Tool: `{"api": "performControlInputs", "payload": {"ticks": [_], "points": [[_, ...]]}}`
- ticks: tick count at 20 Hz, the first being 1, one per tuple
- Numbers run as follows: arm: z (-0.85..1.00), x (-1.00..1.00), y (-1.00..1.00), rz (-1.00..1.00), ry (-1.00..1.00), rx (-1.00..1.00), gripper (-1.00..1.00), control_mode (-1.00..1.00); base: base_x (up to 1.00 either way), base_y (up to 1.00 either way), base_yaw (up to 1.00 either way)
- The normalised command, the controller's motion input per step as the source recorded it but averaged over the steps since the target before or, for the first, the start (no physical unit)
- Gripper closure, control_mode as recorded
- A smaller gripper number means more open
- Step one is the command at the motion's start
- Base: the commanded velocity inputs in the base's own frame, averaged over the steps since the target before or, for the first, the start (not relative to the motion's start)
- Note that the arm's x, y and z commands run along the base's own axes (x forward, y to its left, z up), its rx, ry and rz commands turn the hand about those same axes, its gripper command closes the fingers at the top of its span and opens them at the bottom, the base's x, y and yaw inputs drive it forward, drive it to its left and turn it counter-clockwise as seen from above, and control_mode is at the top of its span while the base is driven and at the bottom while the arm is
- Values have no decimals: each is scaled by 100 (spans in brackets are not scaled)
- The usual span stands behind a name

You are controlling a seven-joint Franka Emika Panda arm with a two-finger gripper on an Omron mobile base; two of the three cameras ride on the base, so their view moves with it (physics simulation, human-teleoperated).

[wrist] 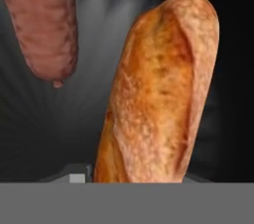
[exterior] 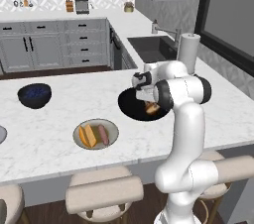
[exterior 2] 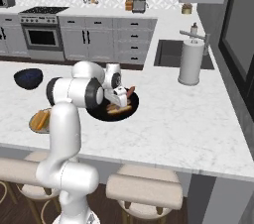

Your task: Place one bun and one sausage from the bowl on each plate.

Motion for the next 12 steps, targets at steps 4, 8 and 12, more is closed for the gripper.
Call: {"api": "performControlInputs", "payload": {"ticks": [4,8,12], "points": [[31,0,5,0,0,-8,100,-100,0,0,0],[88,-9,13,1,-7,-20,100,-100,0,0,0],[83,-70,2,18,-18,-1,100,-100,0,0,0]]}}
